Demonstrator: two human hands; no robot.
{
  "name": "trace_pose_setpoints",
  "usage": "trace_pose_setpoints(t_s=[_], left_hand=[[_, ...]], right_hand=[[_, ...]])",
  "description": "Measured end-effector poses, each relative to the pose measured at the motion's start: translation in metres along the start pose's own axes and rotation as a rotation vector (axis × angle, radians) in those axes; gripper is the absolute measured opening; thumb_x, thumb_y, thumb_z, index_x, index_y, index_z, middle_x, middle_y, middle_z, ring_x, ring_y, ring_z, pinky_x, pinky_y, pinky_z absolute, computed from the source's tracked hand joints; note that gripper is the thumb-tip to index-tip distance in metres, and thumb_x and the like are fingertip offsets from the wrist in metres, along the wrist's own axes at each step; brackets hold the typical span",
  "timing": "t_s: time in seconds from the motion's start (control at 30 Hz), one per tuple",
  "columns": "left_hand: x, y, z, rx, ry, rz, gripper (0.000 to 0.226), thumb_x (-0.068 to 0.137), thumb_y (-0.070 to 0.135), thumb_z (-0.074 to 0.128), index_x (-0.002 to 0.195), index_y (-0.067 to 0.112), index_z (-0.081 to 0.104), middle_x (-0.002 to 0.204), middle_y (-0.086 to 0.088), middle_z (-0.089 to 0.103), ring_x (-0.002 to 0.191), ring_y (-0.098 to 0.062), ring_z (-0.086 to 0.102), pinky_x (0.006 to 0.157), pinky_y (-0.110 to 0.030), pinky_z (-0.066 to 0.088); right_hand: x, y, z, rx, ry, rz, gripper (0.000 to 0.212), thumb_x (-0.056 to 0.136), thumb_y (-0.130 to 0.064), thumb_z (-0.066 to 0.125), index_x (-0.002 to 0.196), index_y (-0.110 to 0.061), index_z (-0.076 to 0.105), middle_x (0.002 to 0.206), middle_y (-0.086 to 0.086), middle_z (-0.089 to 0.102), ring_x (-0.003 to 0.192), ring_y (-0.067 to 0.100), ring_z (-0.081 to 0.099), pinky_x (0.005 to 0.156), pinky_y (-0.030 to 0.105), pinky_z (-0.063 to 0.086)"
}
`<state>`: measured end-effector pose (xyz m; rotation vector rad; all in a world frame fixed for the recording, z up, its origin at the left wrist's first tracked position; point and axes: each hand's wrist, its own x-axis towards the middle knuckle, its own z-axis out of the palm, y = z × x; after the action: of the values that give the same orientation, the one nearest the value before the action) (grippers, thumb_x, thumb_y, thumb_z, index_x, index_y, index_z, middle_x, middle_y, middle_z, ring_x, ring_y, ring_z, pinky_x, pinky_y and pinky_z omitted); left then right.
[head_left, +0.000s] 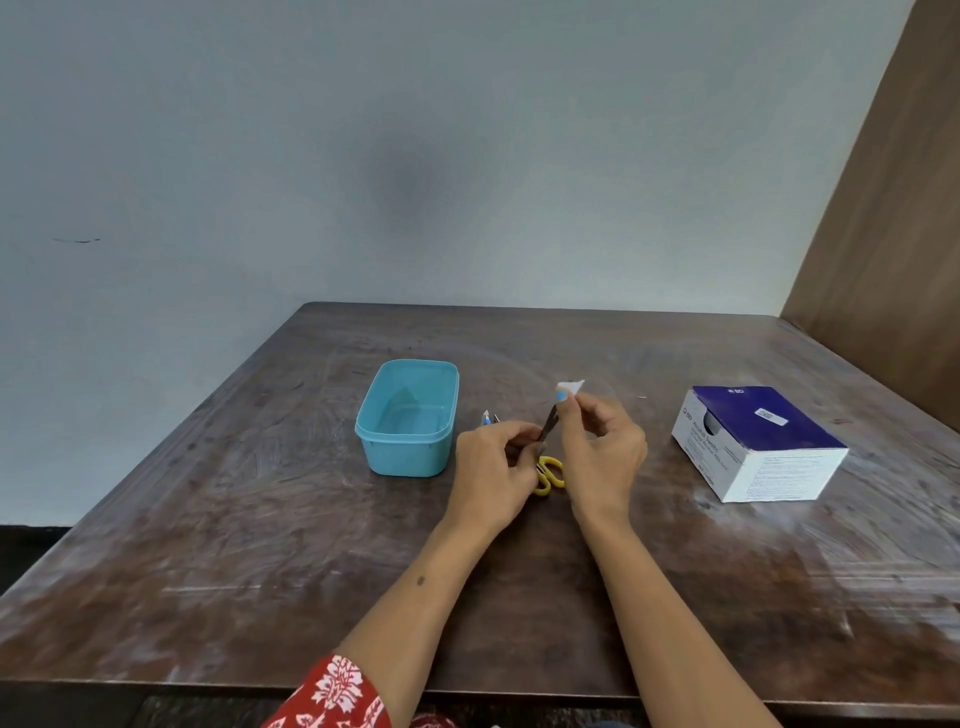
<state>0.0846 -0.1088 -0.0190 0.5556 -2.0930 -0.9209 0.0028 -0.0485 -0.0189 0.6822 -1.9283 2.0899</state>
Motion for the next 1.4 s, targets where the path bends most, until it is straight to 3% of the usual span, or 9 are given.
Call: trace_pose_setpoints(t_s=[0.17,0.33,0.53,0.77,0.87,1.0,1.13,1.3,1.4], left_hand=[[0.0036,-0.0007,-0.0021,-0.114,0.065,-0.059,0.027,0.083,0.002,0.061,0.107,0.012,0.070,0.091,0.002,0.072,0.076,0.005,0.063,0.072,-0.007,0.051],[0.0048,-0.0033,0.0014,-0.224,-0.039,-0.153,0.020,0.084,0.004,0.061,0.102,0.008,0.070,0.091,-0.004,0.072,0.083,-0.011,0.069,0.078,-0.029,0.058],[0.0050,-0.0022,0.0005,-0.339,-0.054,-0.176,0.025,0.086,-0.005,0.056,0.104,0.005,0.069,0.089,-0.003,0.071,0.074,0.001,0.067,0.068,-0.015,0.055],[0.0051,-0.0015,0.0010,-0.473,-0.216,-0.257,0.016,0.087,-0.004,0.056,0.098,0.002,0.066,0.074,-0.002,0.067,0.061,-0.004,0.066,0.061,-0.017,0.055],[0.0052,-0.0028,0.0021,-0.437,-0.227,-0.256,0.017,0.088,-0.003,0.057,0.101,0.001,0.066,0.075,-0.002,0.068,0.062,-0.005,0.066,0.061,-0.017,0.055],[0.0067,-0.0040,0.0019,-0.455,-0.115,-0.237,0.020,0.087,-0.006,0.055,0.103,0.000,0.067,0.080,-0.005,0.069,0.067,-0.007,0.069,0.065,-0.019,0.056],[0.0064,-0.0039,0.0008,-0.502,-0.163,-0.269,0.018,0.087,-0.005,0.056,0.099,0.001,0.067,0.079,-0.005,0.069,0.066,-0.007,0.068,0.065,-0.020,0.057],[0.0045,-0.0032,0.0021,-0.450,-0.264,-0.284,0.016,0.088,0.000,0.058,0.101,0.003,0.066,0.076,-0.002,0.068,0.064,-0.006,0.067,0.066,-0.020,0.057],[0.0056,-0.0033,0.0016,-0.478,-0.173,-0.266,0.016,0.087,-0.004,0.057,0.100,-0.001,0.066,0.076,-0.005,0.068,0.064,-0.007,0.068,0.064,-0.020,0.057]], right_hand=[[-0.0032,0.0061,0.0054,-0.050,-0.214,0.023,0.013,0.081,-0.024,0.070,0.086,-0.013,0.074,0.081,0.003,0.070,0.078,0.011,0.066,0.073,0.027,0.054],[-0.0003,0.0055,0.0028,0.005,-0.123,0.032,0.001,0.082,-0.025,0.070,0.081,-0.024,0.070,0.081,0.004,0.069,0.078,0.020,0.067,0.074,0.040,0.056],[-0.0024,0.0075,0.0052,0.024,-0.206,0.100,0.016,0.080,-0.029,0.070,0.082,-0.013,0.073,0.075,0.008,0.070,0.071,0.024,0.068,0.069,0.048,0.057],[0.0006,0.0055,0.0027,0.076,-0.096,0.115,0.045,0.069,-0.057,0.063,0.083,-0.015,0.071,0.077,0.008,0.069,0.075,0.027,0.067,0.069,0.046,0.057],[0.0010,0.0044,0.0009,0.071,-0.093,0.121,0.037,0.077,-0.046,0.067,0.085,-0.010,0.070,0.077,0.009,0.069,0.071,0.025,0.067,0.066,0.043,0.057],[-0.0011,0.0047,0.0046,0.096,-0.198,0.185,0.017,0.081,-0.024,0.072,0.077,-0.007,0.071,0.063,0.007,0.068,0.057,0.019,0.064,0.057,0.039,0.055],[-0.0013,0.0042,0.0040,0.095,-0.168,0.172,0.017,0.082,-0.023,0.071,0.083,-0.006,0.071,0.067,0.008,0.069,0.058,0.018,0.065,0.059,0.035,0.055],[0.0035,0.0085,0.0017,0.133,-0.072,0.177,0.031,0.079,-0.038,0.068,0.089,-0.008,0.071,0.072,0.008,0.068,0.065,0.027,0.066,0.059,0.038,0.055],[0.0013,0.0049,0.0020,0.125,-0.169,0.194,0.018,0.083,-0.023,0.068,0.085,-0.005,0.070,0.068,0.007,0.068,0.061,0.018,0.065,0.054,0.031,0.053]])
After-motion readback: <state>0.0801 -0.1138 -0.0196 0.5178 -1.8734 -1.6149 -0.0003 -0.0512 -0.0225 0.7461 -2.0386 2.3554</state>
